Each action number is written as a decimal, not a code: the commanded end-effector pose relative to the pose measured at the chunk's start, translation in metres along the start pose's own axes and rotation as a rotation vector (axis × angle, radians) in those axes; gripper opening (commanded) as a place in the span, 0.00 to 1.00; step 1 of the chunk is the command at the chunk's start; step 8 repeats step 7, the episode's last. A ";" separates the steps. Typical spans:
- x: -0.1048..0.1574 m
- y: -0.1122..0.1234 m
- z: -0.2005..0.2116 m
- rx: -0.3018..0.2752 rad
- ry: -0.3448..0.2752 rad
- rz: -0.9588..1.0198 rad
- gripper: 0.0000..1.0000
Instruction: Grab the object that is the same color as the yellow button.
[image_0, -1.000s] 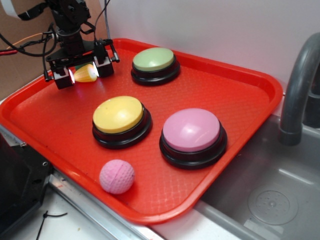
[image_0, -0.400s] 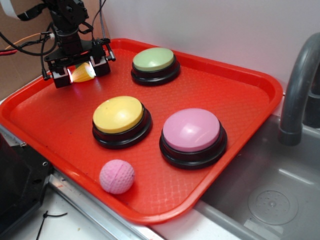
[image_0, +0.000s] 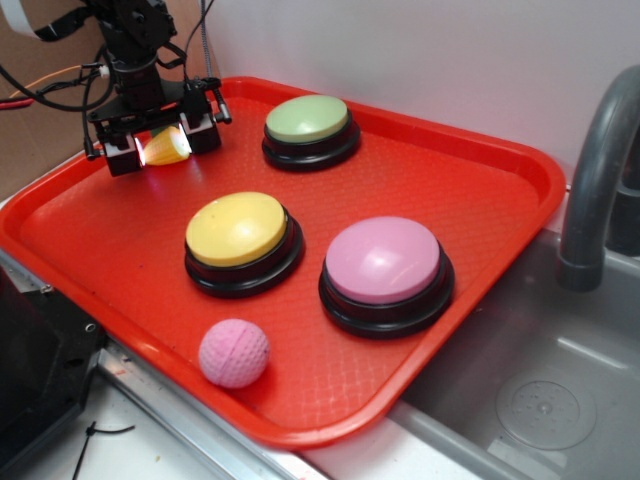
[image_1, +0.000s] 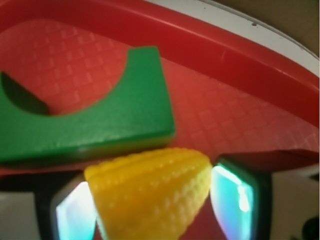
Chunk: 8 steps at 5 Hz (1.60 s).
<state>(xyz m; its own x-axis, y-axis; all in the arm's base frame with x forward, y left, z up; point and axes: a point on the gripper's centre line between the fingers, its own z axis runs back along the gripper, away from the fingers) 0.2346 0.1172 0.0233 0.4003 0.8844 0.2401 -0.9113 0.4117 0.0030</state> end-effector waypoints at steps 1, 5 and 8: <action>-0.017 -0.006 0.075 -0.051 0.044 -0.196 0.00; -0.052 0.012 0.189 -0.176 0.223 -0.803 0.00; -0.049 0.021 0.186 -0.141 0.196 -0.741 0.00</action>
